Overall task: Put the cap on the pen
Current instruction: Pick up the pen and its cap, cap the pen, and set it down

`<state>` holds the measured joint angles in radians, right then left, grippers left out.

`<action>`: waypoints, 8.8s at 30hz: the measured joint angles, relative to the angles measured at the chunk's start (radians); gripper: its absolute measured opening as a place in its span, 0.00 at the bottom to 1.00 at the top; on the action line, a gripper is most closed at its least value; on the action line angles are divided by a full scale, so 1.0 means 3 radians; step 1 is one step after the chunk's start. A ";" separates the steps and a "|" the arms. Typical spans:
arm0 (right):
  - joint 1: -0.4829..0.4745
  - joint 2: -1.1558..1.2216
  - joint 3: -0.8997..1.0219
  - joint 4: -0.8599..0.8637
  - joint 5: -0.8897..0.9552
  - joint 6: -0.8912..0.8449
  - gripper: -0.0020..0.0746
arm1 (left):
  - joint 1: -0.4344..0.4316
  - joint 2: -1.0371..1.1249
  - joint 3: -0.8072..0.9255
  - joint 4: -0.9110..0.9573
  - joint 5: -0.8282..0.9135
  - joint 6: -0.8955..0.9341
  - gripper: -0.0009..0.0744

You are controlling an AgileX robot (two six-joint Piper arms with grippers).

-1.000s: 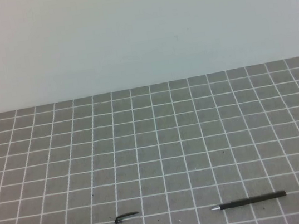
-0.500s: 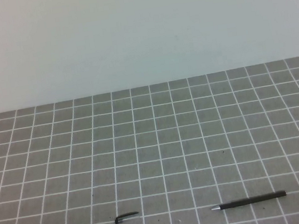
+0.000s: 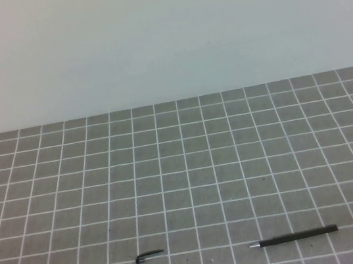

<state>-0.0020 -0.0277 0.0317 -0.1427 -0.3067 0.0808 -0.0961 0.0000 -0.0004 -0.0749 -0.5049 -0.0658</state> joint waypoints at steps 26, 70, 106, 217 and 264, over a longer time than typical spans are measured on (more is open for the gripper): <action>0.0000 0.0612 -0.1708 0.0725 0.2299 -0.0151 0.03 | 0.0000 0.0000 -0.1108 -0.0254 0.3160 0.0157 0.01; 0.1213 0.5682 -0.3656 0.1034 0.3911 -0.3590 0.16 | 0.0000 0.1596 -0.1238 -0.1513 0.3595 0.1439 0.01; 0.1512 0.6293 -0.3957 0.0410 0.3538 -0.3683 0.47 | 0.0000 0.1596 -0.1232 -0.1555 0.3471 0.1475 0.01; 0.1595 0.6055 -0.4059 0.0578 0.4215 -0.2257 0.02 | -0.1358 0.5898 -0.3867 -0.0370 0.4636 0.3751 0.05; 0.1595 0.6055 -0.4059 0.0810 0.4255 -0.2282 0.02 | -0.1358 0.6257 -0.3867 0.0221 0.4488 0.3292 0.61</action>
<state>0.4765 1.7889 -1.1859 0.1001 0.9697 -0.6036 -0.5035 1.8770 -1.1604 -0.0085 0.8416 0.9220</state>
